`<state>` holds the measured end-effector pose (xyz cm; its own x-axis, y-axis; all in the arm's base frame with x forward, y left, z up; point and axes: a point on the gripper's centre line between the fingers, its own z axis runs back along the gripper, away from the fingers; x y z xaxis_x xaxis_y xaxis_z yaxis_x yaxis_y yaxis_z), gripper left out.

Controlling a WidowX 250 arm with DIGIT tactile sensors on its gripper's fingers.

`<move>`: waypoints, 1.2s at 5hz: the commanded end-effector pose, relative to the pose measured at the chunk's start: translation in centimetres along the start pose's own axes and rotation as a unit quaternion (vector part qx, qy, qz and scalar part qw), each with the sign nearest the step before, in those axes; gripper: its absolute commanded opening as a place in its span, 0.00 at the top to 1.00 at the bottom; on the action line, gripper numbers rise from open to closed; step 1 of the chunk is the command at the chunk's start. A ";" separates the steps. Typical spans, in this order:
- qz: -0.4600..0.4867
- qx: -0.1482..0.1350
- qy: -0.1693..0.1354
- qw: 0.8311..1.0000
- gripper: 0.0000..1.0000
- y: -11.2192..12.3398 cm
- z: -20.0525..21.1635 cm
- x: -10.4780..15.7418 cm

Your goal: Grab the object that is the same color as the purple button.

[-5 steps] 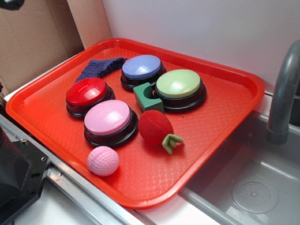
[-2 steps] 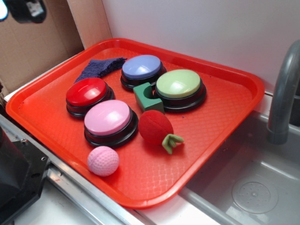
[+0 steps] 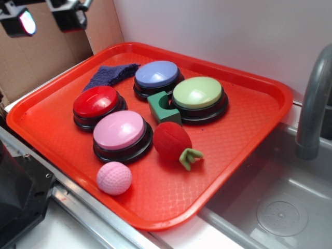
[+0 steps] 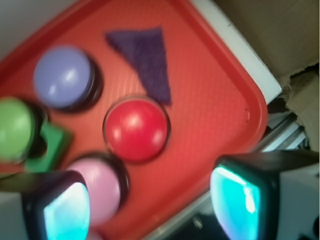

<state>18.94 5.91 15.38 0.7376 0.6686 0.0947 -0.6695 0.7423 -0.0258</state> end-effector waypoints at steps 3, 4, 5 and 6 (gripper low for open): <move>0.118 -0.038 -0.016 0.992 0.00 1.9 -9.3 7.7; 0.114 -0.053 -0.010 0.992 0.00 2.0 -11.7 8.3; 0.103 -0.062 -0.002 0.993 0.00 1.5 -13.4 8.3; 0.094 -0.065 0.000 0.993 0.00 1.2 -14.2 8.1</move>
<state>25.48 12.29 1.63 0.5851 0.8096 0.0475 -0.7956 0.5844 -0.1595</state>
